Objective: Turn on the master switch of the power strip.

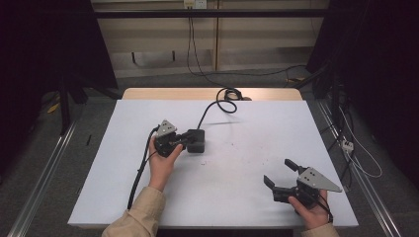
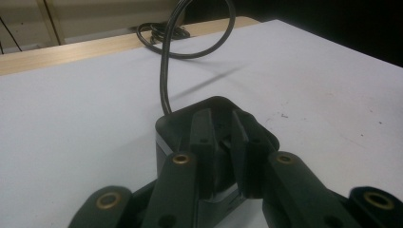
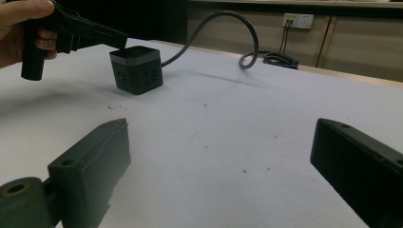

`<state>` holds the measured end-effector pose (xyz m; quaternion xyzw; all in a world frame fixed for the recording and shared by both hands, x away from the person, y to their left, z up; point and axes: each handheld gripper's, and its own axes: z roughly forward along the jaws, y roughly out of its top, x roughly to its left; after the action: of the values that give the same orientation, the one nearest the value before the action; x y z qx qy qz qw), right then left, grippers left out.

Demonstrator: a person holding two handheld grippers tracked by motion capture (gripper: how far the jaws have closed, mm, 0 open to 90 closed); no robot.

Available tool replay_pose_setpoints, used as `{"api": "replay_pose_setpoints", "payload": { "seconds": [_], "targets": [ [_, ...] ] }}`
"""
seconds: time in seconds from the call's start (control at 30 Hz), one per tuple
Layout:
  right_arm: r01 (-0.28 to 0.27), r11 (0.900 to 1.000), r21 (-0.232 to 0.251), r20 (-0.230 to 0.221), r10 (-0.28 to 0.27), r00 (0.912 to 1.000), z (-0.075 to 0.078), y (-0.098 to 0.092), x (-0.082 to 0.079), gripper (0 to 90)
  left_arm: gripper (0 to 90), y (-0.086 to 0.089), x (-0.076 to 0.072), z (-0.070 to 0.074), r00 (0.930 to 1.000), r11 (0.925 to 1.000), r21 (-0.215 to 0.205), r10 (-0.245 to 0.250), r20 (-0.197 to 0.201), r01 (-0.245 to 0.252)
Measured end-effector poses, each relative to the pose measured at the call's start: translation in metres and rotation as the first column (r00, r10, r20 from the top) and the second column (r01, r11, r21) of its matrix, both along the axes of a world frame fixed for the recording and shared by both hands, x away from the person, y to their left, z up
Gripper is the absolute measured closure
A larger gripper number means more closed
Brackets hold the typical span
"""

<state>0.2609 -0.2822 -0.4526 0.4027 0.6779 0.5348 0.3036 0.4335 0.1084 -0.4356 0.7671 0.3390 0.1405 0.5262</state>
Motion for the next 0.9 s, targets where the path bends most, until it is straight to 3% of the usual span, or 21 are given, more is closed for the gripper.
{"api": "replay_pose_setpoints", "payload": {
  "seconds": [0.5,0.9],
  "targets": [
    [0.001,1.000,-0.002,0.001,-0.001,1.0000,0.000,0.000,0.000,5.5,84.8,-0.005,-0.001,0.009,0.9994,0.9995,0.005,-0.030,0.015,0.030],
    [0.002,1.000,-0.001,0.003,-0.002,1.0000,0.000,0.000,0.000,5.5,90.0,-0.010,-0.001,0.012,0.9994,0.9994,0.009,-0.033,-0.013,0.033]
  ]
}}
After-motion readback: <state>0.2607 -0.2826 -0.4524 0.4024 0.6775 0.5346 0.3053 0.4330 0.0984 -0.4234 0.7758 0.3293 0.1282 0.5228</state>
